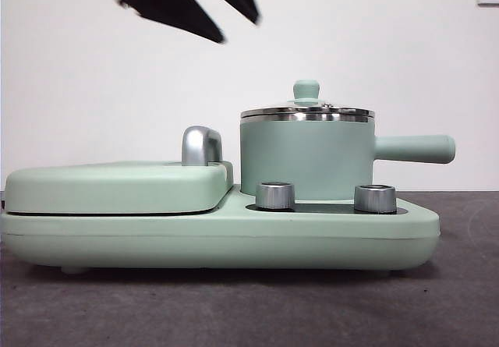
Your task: Put the buns in a small steamer
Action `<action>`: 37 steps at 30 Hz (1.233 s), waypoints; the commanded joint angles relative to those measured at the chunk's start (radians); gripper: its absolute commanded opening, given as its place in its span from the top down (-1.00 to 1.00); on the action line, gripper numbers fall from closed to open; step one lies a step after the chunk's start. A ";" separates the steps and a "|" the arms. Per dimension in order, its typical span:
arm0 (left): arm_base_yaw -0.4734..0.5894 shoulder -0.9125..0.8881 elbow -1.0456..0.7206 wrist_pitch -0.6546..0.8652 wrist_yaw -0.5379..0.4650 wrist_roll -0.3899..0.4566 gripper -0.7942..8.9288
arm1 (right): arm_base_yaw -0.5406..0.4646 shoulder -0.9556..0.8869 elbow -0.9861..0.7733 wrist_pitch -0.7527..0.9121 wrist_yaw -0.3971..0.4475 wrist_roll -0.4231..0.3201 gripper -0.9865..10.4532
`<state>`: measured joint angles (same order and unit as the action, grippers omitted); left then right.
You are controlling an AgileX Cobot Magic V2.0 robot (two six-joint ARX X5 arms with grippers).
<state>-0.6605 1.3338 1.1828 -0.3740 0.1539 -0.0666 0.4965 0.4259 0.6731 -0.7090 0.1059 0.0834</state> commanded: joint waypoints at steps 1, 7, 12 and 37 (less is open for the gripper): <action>0.012 -0.045 0.024 -0.137 -0.001 -0.031 0.26 | 0.005 0.017 0.008 0.014 -0.049 0.010 0.13; 0.048 -0.157 -0.018 -0.348 -0.058 -0.032 0.26 | 0.005 0.121 0.008 0.070 -0.175 0.011 0.13; 0.053 -0.269 -0.136 -0.360 -0.066 -0.080 0.26 | 0.005 0.271 0.021 0.131 -0.257 0.027 0.13; 0.053 -0.474 -0.337 -0.394 -0.079 -0.187 0.81 | 0.021 0.571 0.173 0.126 -0.393 0.048 0.79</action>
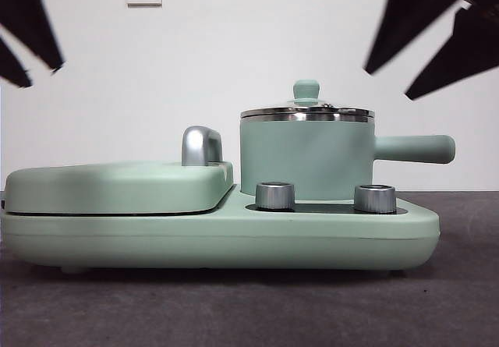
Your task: Put the buns in a small steamer
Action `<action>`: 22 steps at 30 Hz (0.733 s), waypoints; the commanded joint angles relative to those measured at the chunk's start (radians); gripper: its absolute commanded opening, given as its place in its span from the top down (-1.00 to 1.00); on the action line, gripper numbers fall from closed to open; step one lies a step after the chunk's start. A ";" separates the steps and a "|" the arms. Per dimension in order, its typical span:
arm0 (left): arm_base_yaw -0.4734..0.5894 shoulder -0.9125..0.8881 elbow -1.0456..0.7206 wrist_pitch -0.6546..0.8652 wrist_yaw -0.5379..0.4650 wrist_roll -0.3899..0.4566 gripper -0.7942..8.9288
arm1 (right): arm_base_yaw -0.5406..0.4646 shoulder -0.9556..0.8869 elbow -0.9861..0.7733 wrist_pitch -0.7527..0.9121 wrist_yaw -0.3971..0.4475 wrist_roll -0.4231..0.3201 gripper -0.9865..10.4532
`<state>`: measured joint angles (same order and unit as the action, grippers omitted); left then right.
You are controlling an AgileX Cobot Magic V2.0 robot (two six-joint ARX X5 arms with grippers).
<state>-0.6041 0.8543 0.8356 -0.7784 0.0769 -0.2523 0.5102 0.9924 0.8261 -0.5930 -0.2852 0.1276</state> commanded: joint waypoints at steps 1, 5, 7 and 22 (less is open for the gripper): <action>-0.004 0.005 0.010 0.011 -0.002 -0.001 0.81 | 0.007 0.004 0.020 0.016 -0.003 0.004 0.80; -0.005 0.002 0.011 -0.024 0.010 0.000 0.81 | 0.012 0.004 0.020 0.001 -0.050 0.018 0.80; -0.005 0.002 0.011 -0.022 0.010 0.000 0.81 | 0.012 0.004 0.019 0.013 -0.048 0.018 0.80; 0.059 -0.083 -0.045 0.054 -0.002 0.172 0.81 | 0.012 0.004 0.020 0.095 -0.048 0.018 0.80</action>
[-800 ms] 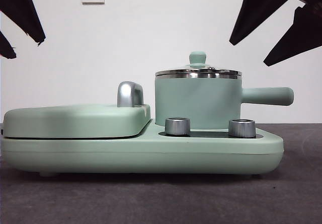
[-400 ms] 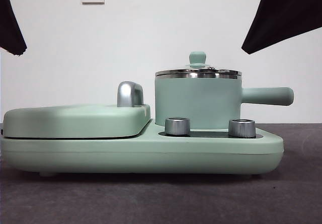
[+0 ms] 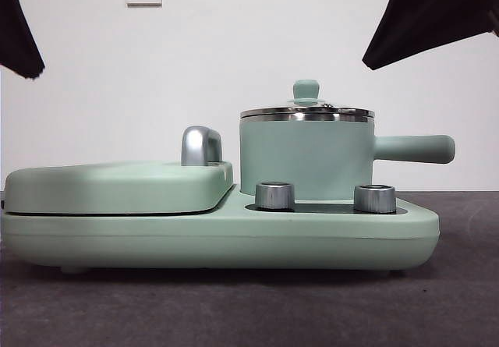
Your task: Put the buns in a small steamer
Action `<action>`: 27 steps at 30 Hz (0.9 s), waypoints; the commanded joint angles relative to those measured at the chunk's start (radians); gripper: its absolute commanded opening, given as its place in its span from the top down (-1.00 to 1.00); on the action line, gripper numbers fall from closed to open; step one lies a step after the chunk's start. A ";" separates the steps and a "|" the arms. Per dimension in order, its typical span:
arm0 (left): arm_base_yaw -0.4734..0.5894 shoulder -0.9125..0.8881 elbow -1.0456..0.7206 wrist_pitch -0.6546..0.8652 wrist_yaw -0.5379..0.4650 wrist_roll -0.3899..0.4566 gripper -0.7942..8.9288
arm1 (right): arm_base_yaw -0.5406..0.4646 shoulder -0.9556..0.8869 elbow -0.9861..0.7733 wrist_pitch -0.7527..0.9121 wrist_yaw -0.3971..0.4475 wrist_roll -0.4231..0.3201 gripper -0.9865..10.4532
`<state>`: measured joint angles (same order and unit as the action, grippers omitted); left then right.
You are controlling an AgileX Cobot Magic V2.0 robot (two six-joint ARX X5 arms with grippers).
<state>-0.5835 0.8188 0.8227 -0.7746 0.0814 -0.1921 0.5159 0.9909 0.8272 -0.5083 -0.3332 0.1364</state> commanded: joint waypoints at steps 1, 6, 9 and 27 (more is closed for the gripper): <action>0.075 -0.085 -0.069 0.102 -0.006 0.124 0.81 | 0.006 0.006 0.019 0.010 0.000 0.010 0.80; 0.268 -0.333 -0.311 0.382 -0.005 0.122 0.81 | 0.006 0.006 0.019 0.010 0.000 0.010 0.80; 0.364 -0.488 -0.444 0.483 -0.004 0.125 0.81 | 0.006 0.006 0.019 0.010 0.000 0.010 0.80; 0.527 -0.816 -0.810 0.695 -0.005 0.127 0.81 | 0.006 0.006 0.019 0.010 0.000 0.010 0.79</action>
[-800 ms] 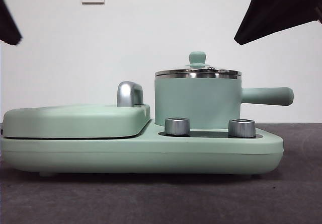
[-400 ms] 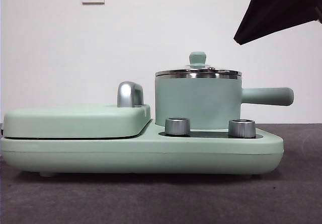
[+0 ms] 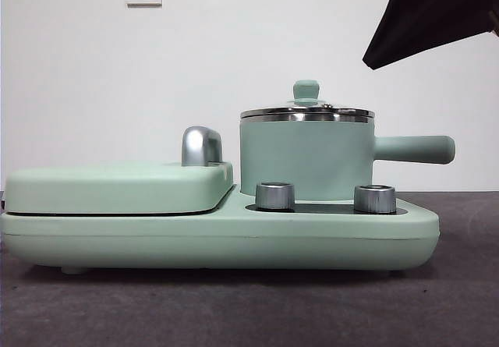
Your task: Put the buns in a small steamer
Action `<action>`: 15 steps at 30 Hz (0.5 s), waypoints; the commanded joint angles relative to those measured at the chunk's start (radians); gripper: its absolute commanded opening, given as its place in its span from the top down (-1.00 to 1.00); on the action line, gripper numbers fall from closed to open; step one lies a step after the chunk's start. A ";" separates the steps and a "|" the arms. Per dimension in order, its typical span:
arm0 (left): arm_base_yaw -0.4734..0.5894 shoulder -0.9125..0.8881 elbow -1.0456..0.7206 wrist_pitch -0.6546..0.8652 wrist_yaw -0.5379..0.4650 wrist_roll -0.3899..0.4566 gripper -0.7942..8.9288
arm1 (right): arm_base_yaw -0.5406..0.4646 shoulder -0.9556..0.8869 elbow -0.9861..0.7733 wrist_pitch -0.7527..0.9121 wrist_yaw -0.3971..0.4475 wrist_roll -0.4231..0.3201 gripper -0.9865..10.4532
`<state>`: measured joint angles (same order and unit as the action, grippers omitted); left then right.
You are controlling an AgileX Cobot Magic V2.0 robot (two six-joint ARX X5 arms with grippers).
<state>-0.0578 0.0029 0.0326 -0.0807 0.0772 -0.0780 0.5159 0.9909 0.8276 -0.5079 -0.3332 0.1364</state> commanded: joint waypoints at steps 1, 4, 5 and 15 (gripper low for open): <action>0.001 0.000 -0.020 0.001 0.000 0.005 0.81 | 0.006 0.006 0.018 0.010 0.000 0.010 0.79; 0.000 0.002 -0.020 0.001 0.000 0.006 0.81 | 0.006 0.006 0.018 0.010 0.000 0.010 0.79; 0.000 0.002 -0.020 -0.002 0.000 0.006 0.81 | 0.006 0.006 0.018 0.010 0.000 0.010 0.80; 0.000 0.002 -0.020 -0.002 0.000 0.006 0.81 | 0.006 0.006 0.018 0.010 0.000 0.010 0.80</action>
<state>-0.0570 0.0048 0.0326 -0.0868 0.0772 -0.0776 0.5159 0.9905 0.8276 -0.5076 -0.3332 0.1364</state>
